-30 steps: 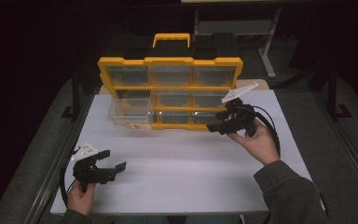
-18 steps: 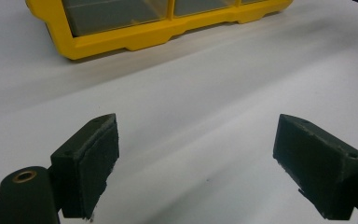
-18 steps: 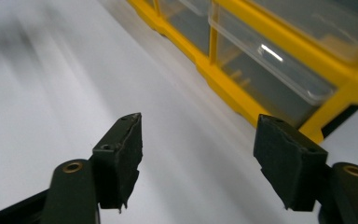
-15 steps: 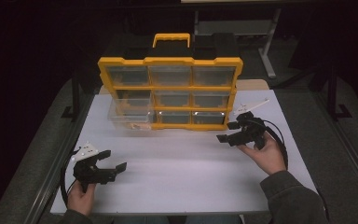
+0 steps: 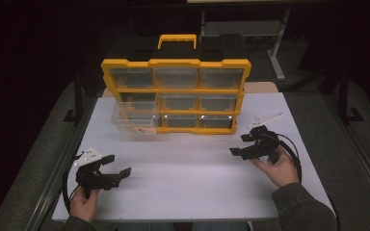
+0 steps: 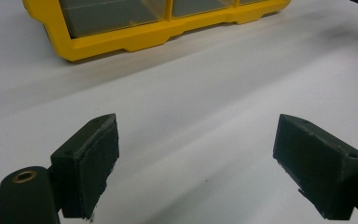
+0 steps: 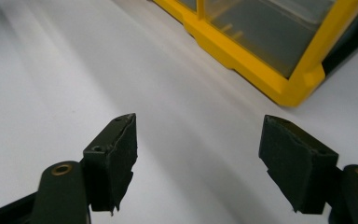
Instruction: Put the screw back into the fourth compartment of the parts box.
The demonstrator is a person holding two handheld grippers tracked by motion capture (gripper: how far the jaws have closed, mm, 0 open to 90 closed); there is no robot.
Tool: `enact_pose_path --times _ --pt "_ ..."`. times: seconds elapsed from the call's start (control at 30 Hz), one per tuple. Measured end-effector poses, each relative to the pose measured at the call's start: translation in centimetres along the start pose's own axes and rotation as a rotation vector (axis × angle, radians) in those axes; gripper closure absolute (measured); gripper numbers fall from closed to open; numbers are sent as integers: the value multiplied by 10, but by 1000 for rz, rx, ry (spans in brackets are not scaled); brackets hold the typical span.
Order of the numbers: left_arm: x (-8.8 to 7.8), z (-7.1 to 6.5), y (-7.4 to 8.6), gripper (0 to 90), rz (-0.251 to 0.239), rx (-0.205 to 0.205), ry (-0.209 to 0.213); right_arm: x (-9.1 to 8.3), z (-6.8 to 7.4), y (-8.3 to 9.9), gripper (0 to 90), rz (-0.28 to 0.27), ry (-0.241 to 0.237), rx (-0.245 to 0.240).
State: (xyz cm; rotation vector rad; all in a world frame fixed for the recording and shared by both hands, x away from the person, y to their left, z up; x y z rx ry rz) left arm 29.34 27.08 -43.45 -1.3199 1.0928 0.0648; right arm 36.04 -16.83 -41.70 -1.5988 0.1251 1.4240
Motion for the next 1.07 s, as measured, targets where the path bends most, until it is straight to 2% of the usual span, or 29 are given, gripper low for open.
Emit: enact_pose_path --times 0.27,0.33,0.53,0.7,1.07 --pt "1 0 0 138 -2 0 2 1 -2 15 248 -8 4 27" --pt "-1 1 1 137 19 19 -2 1 -2 18 246 -17 10 30" --pt "-1 1 1 138 11 23 -1 5 -2 30 228 -27 8 42" --pt "0 -1 0 138 4 8 2 7 0 40 203 -13 5 55" --pt "0 -1 0 138 8 16 3 5 -1 56 168 -41 8 74"
Point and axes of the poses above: each handheld gripper's, and its own axes: x roughly forward along the jaws, y roughly out of its underside, z roughly to its left, the point moved 5 cm from there along x, roughly forward along the jaws, and after that the axes turned 9 degrees about z, right-handed, at the moved point
